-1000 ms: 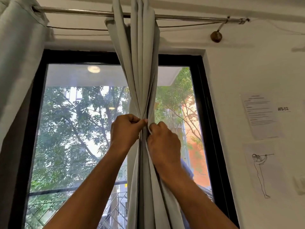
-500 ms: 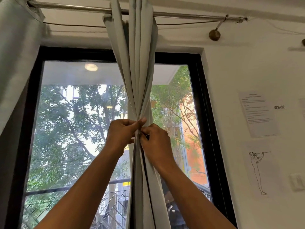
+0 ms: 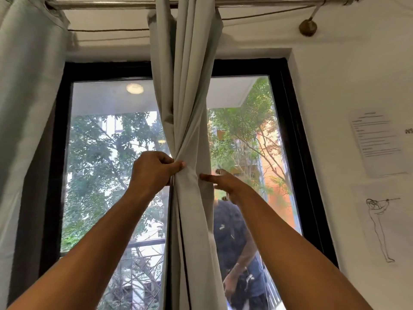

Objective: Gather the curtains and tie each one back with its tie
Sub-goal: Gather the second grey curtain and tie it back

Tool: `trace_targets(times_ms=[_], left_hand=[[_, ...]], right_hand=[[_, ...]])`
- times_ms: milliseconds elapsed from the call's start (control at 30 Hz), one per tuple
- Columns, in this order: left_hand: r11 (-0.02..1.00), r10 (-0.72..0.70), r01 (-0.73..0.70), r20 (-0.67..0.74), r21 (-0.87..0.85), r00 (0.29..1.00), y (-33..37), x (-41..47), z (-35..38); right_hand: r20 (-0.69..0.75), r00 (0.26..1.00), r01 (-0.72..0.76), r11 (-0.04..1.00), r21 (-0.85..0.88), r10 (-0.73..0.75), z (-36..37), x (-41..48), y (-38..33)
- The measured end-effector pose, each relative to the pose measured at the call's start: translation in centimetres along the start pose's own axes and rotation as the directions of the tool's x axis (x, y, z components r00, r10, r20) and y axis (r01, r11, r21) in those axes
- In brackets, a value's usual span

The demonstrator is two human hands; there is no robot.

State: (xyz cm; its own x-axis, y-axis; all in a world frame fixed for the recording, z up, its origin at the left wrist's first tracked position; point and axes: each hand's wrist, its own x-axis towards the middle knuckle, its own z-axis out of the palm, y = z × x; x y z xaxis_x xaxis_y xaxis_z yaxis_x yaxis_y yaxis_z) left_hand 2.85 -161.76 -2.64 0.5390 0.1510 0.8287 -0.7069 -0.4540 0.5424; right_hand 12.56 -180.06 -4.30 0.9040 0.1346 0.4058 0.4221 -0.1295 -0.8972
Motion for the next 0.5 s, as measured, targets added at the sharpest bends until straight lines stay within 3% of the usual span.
trace_targets(times_ms=[133,200,267,333,400,433,500], left_hand=[[0.998,0.024,-0.023,-0.025,0.066,0.999,0.0,-0.2,0.0],[0.997,0.024,-0.022,-0.04,0.07,0.999,0.1,-0.3,0.1],[0.998,0.022,-0.019,-0.052,0.061,0.998,0.2,-0.4,0.3],[0.999,0.013,-0.01,-0.063,0.049,0.998,0.2,-0.7,0.8],[0.999,0.003,0.0,-0.073,0.046,0.997,0.2,-1.1,1.6],[0.999,0.002,0.001,-0.079,0.035,0.997,0.4,-1.4,2.1],[1.0,0.001,0.0,-0.09,0.009,0.996,0.8,-1.8,2.9]], right_hand=[[0.035,0.999,-0.028,0.997,0.068,0.026,0.8,0.6,1.5],[-0.043,0.999,0.014,0.986,0.169,-0.007,0.3,0.1,2.0],[-0.215,0.974,0.118,0.976,0.186,-0.077,-0.6,-1.3,2.2],[-0.46,0.864,0.223,0.975,-0.014,-0.204,-1.5,-3.5,2.1],[-0.624,0.683,0.221,0.922,-0.319,-0.38,-1.7,-6.2,1.6],[-0.656,0.599,0.212,0.881,-0.423,-0.459,-1.6,-7.7,1.2],[-0.663,0.503,0.213,0.823,-0.527,-0.555,-1.1,-10.1,0.0]])
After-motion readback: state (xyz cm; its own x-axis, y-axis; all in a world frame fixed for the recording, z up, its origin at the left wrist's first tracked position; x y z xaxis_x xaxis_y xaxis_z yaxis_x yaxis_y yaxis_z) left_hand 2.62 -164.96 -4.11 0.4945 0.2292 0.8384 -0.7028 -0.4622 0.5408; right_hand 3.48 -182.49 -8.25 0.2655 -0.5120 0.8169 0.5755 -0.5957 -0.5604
